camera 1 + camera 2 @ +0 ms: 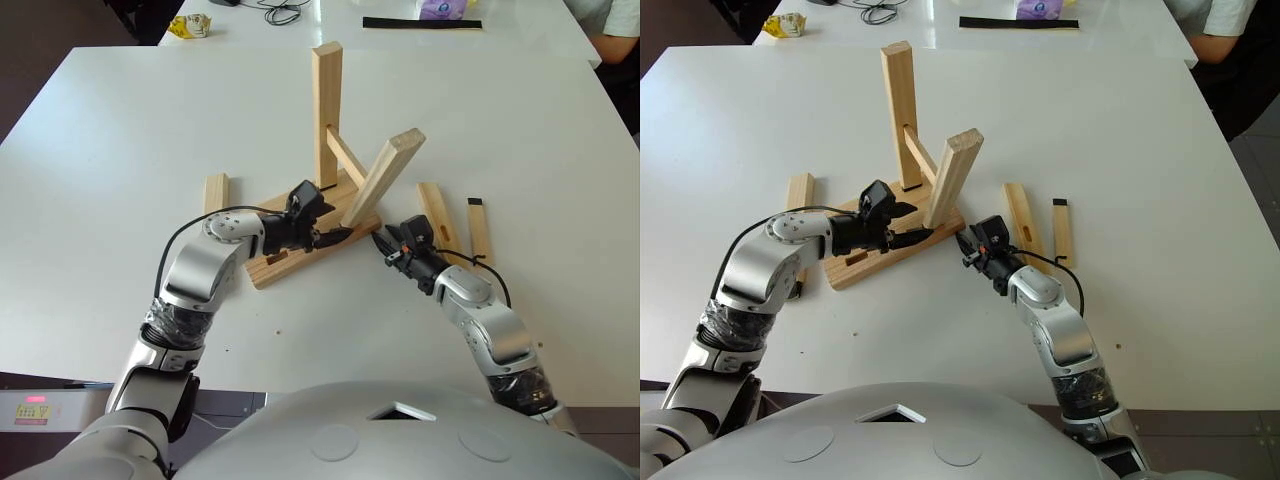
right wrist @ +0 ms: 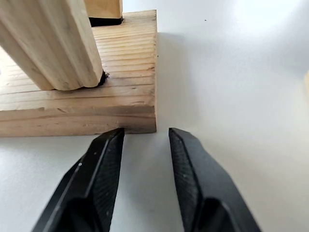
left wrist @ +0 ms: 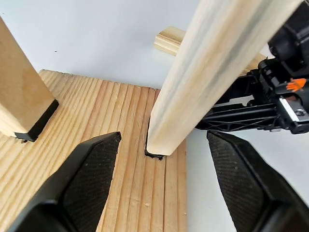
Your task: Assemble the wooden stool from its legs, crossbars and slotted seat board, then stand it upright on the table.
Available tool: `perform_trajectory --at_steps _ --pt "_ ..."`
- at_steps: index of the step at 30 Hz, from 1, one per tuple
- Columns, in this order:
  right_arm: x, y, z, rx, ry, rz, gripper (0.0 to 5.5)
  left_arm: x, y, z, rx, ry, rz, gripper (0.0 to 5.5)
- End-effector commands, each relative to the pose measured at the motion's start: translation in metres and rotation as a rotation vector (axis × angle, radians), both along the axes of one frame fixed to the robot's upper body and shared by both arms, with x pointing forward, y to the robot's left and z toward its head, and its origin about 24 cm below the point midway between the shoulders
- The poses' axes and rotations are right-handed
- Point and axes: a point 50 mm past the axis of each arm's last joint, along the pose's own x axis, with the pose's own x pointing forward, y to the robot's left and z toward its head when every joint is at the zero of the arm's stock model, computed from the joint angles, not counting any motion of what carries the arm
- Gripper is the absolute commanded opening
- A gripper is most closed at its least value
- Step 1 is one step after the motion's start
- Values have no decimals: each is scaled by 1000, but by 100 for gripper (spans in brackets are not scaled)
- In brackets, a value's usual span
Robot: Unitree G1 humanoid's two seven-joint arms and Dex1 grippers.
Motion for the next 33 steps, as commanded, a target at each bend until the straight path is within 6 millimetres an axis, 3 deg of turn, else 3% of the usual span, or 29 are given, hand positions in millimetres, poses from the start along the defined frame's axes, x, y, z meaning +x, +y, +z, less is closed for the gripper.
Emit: perform_trajectory --at_steps 1,9,14,19,25,28,33 --pt "-4 -4 -7 -25 27 -28 172 1 3 13 26 2 -1 331" --pt "-11 -3 -7 -30 26 -23 172 36 64 40 338 -390 -43 331" --pt "-19 4 -3 -12 20 37 172 70 98 37 550 -603 -11 331" --pt "-28 10 9 1 2 160 172 83 113 24 659 -738 -18 331" --pt "-37 14 17 3 8 253 172 66 125 -1 711 -759 -207 331" --pt "-40 13 20 2 10 275 172 48 136 -12 710 -693 -323 331" --pt "-39 14 20 -4 9 259 172 38 143 -18 653 -547 -375 331"
